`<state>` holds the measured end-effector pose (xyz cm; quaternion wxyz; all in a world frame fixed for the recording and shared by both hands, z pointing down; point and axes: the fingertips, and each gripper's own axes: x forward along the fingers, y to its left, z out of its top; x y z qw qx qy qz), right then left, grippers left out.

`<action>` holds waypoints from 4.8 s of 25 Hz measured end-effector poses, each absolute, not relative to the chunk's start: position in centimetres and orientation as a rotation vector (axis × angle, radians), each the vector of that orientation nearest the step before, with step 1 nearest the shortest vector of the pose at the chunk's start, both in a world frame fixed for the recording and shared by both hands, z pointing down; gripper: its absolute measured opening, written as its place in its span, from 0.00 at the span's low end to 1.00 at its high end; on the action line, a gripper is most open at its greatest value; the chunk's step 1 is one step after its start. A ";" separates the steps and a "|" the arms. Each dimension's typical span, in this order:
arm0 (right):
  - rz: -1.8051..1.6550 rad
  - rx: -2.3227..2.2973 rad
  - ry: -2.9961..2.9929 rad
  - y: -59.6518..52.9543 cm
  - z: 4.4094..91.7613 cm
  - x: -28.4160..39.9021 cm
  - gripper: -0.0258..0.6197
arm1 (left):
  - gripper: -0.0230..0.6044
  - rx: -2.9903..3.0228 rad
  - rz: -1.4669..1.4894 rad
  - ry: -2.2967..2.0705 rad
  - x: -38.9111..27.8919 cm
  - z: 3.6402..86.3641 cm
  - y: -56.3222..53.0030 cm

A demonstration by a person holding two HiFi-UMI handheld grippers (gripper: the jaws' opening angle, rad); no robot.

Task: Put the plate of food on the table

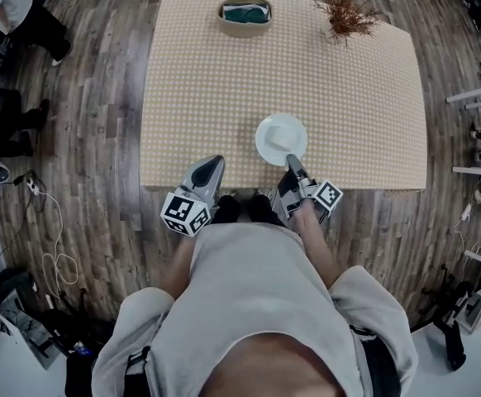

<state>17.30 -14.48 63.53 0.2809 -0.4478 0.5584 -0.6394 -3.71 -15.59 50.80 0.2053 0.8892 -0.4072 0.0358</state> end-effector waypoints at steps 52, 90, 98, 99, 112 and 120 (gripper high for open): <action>-1.814 -1.081 1.552 -30.5 68.7 11.6 0.06 | 0.05 2.304 0.200 -1.258 -7.7 56.2 -13.1; -1.989 -1.309 1.365 -37.2 70.9 9.5 0.06 | 0.05 2.265 0.170 -1.279 -9.1 56.5 -12.4; -2.013 -1.339 1.316 -37.3 71.0 9.7 0.07 | 0.05 2.253 0.153 -1.297 -9.5 56.3 -12.2; -2.016 -1.344 1.307 -37.2 71.0 9.6 0.08 | 0.05 2.252 0.150 -1.297 -9.5 56.3 -12.2; -1.965 -1.300 1.307 -37.7 69.6 9.6 0.39 | 0.05 2.260 0.133 -1.293 -9.8 56.1 -12.3; -1.951 -1.327 1.385 -38.3 68.7 9.3 0.57 | 0.05 2.275 0.127 -1.294 -9.8 55.8 -12.5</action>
